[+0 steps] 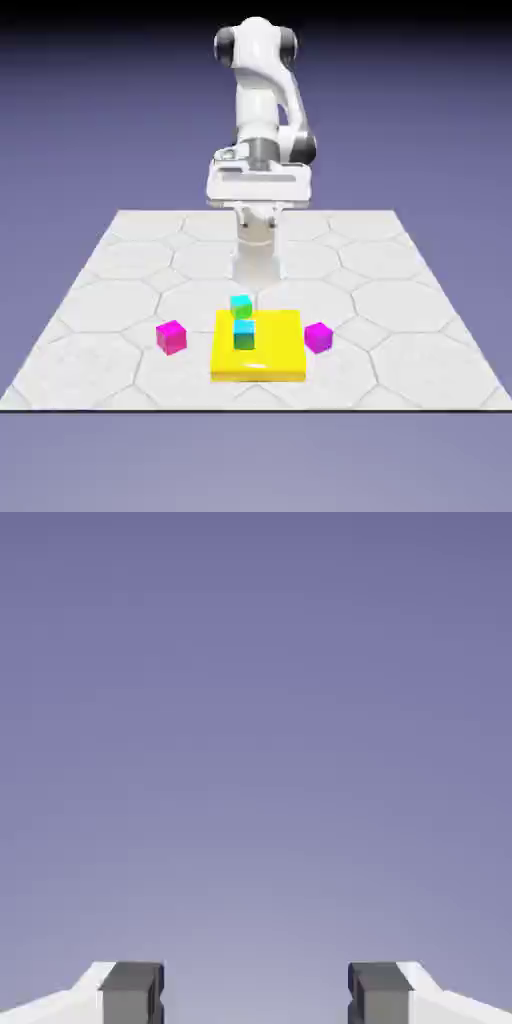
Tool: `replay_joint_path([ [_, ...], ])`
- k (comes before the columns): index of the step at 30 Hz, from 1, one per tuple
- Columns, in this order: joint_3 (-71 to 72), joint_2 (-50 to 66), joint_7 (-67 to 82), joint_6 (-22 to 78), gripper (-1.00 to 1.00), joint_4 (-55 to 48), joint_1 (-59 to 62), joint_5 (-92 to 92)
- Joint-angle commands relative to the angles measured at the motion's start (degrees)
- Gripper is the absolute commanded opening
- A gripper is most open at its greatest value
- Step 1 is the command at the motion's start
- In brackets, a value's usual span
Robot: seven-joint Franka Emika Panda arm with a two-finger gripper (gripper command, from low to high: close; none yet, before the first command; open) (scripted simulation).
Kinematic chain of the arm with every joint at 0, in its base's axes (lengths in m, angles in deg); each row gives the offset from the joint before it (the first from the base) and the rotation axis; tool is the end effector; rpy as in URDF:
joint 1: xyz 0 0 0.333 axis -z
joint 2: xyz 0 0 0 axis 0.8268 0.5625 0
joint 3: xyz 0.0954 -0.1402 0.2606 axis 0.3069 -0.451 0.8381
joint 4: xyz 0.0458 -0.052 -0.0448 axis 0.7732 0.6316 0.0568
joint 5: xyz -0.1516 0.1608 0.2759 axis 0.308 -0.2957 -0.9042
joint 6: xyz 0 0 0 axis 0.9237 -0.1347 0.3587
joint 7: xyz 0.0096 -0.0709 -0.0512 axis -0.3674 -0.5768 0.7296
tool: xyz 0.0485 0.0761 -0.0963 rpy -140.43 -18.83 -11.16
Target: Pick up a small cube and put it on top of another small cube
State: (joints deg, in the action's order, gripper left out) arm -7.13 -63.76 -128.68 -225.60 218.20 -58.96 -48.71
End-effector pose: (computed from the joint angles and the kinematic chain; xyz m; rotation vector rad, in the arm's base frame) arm 0.3841 0.0146 0.4513 -2.5292 0.9067 -0.9818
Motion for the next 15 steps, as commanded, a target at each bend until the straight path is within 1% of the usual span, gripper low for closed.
replay_joint_path([
  [1, -1.5, 1.9, -0.5, 0.9, 0.0, -1.4, -2.1, 0.4],
  [8, -12.2, 15.0, -3.4, 7.4, 0.0, -11.1, -16.6, 3.1],
  [15, -17.2, 25.6, 0.3, 15.6, 0.0, -13.7, -31.1, 8.7],
])
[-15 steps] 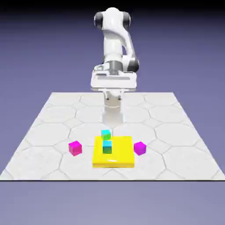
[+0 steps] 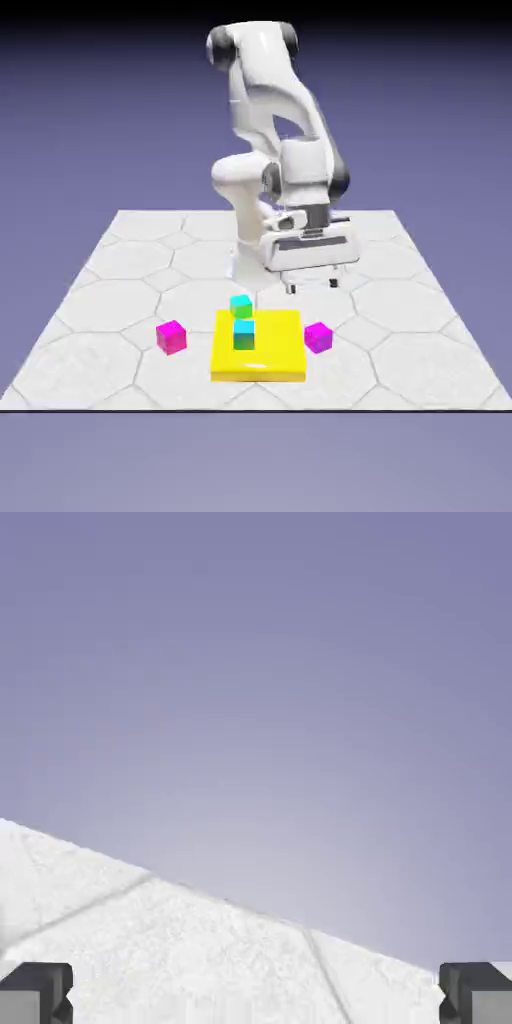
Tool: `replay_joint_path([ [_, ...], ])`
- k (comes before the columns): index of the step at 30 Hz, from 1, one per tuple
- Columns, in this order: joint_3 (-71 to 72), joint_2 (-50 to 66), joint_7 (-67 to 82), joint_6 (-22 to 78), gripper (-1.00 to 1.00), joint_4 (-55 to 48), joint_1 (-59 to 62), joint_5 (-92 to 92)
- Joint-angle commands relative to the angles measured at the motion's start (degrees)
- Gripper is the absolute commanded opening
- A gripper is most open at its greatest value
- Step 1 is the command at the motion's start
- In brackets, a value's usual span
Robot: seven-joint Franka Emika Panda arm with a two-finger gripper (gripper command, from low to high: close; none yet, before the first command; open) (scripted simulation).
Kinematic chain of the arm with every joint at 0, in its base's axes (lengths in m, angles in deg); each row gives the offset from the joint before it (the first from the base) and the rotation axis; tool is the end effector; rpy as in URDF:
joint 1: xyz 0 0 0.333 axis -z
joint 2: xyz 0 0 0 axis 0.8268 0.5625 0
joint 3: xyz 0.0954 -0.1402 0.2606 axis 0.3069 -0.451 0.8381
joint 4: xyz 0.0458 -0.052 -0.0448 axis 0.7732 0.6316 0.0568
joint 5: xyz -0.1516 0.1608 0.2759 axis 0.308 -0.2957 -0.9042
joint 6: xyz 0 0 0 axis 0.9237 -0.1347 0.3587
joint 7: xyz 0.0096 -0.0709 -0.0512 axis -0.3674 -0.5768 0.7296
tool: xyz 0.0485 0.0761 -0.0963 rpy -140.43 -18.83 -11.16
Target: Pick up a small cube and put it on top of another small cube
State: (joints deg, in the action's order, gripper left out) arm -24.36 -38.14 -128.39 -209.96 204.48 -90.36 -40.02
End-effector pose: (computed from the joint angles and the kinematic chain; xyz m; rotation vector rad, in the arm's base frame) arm 0.4338 0.1319 0.3272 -2.9990 0.4637 -0.4010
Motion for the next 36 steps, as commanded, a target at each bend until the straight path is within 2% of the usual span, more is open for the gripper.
replay_joint_path([
  [1, -0.7, 1.5, 0.5, 1.2, 0.0, -0.4, -1.8, 0.8],
  [33, -23.7, 50.3, 17.6, 38.8, 0.0, -12.3, -68.3, 26.4],
  [36, -21.3, 50.0, 21.2, 40.4, 0.0, -9.0, -69.5, 28.3],
])
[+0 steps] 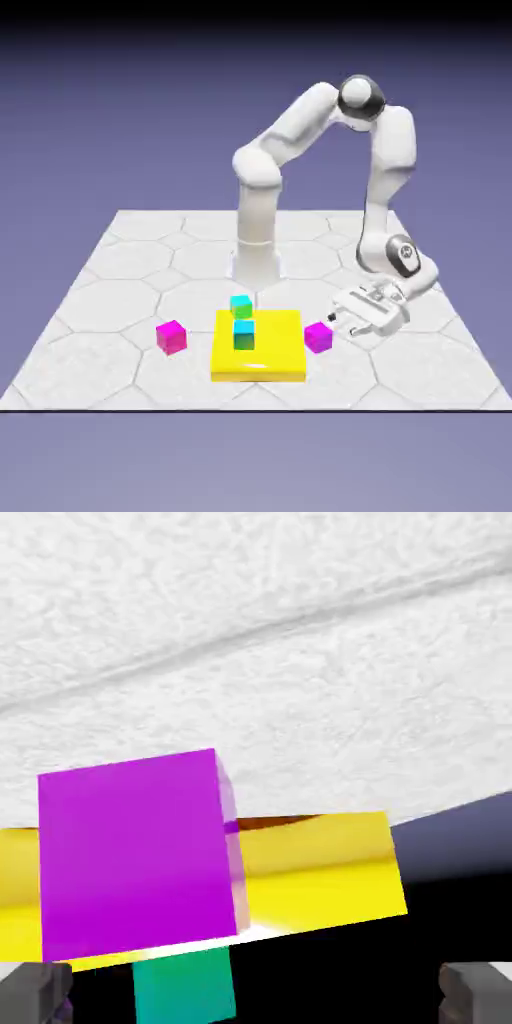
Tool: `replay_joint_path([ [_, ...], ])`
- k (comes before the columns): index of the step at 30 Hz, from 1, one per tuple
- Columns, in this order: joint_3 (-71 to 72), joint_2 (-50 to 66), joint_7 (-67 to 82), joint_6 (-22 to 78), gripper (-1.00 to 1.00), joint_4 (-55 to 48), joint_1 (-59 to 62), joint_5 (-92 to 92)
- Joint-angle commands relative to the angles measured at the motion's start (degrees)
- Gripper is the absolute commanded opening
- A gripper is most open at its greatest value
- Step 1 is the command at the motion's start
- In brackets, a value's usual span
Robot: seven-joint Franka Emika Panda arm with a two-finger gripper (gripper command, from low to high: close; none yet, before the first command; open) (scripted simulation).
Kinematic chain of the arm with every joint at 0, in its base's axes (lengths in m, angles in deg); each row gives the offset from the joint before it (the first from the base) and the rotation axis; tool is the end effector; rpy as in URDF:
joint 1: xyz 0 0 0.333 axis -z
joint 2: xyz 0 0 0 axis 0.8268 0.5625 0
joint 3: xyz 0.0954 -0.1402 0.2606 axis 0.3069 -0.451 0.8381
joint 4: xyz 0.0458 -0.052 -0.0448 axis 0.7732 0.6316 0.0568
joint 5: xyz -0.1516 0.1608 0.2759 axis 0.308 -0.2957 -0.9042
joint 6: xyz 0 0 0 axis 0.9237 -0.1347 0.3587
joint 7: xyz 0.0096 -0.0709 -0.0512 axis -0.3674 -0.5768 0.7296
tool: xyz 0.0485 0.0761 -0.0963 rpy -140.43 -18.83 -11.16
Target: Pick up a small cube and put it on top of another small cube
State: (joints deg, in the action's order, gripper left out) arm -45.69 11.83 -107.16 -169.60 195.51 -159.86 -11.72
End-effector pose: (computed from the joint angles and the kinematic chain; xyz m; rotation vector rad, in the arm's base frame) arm 0.2523 0.2564 0.1036 1.4068 1.0950 -0.1777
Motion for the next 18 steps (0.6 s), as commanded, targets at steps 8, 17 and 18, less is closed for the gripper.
replay_joint_path([
  [8, -7.6, 14.5, 8.5, -13.6, 0.0, 2.4, -8.2, -12.7],
  [17, -3.4, 6.5, 3.8, -6.1, -1.0, 1.1, -3.7, -5.7],
  [18, -2.3, 4.4, 2.6, -4.2, -1.0, 0.7, -2.5, -3.9],
])
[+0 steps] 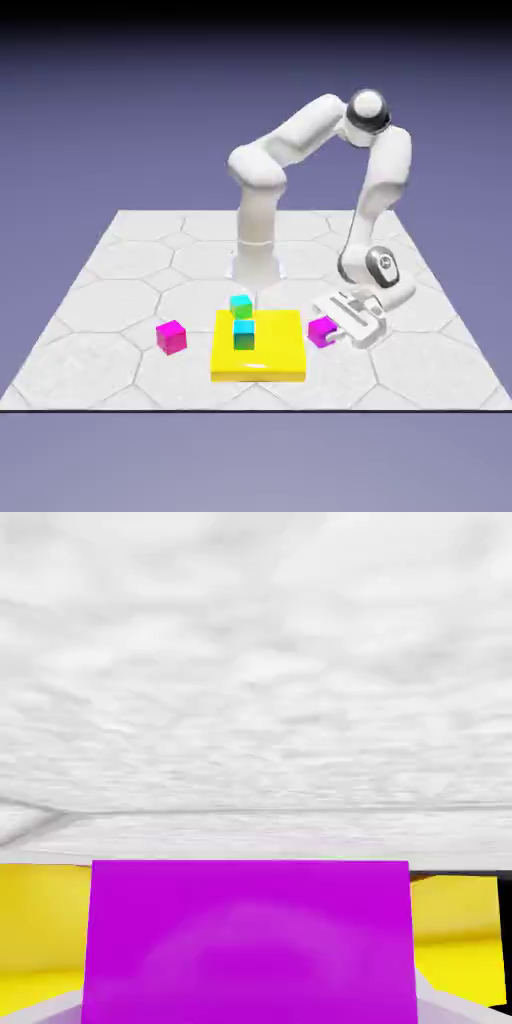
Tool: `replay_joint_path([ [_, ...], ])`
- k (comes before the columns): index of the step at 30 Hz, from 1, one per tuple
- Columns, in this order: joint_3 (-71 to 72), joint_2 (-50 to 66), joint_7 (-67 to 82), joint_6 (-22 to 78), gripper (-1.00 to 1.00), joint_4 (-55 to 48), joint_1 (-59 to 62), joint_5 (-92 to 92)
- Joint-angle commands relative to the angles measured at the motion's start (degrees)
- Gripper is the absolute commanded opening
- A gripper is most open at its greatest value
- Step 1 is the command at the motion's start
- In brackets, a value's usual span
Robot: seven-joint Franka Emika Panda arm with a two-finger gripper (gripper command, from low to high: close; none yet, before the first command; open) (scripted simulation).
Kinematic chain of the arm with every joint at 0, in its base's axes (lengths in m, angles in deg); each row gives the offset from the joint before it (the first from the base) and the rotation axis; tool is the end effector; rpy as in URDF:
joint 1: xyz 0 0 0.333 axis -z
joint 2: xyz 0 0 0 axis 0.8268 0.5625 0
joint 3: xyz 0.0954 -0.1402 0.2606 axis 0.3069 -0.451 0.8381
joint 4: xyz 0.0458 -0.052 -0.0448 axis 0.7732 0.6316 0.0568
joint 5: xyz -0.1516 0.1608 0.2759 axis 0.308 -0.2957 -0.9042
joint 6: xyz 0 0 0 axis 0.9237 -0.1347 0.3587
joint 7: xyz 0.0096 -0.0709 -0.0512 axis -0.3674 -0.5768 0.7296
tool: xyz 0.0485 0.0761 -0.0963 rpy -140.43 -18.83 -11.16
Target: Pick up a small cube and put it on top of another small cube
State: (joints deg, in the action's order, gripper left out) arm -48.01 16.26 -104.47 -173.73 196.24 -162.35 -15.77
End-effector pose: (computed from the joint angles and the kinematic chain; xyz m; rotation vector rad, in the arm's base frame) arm 0.2538 0.2455 0.0894 1.4078 1.0976 -0.2019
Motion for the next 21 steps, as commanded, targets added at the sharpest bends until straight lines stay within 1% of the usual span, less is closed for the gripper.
replay_joint_path([
  [1, 1.1, -2.1, -1.3, 1.9, -1.0, -0.3, 1.2, 2.0],
  [2, 2.2, -4.2, -2.5, 3.9, -1.0, -0.7, 2.3, 3.8],
  [3, 1.0, -3.9, -3.6, 3.8, -1.0, -2.3, 3.8, 1.9],
  [21, -14.9, 5.5, -23.4, 8.6, -1.0, -34.9, 41.1, -40.2],
])
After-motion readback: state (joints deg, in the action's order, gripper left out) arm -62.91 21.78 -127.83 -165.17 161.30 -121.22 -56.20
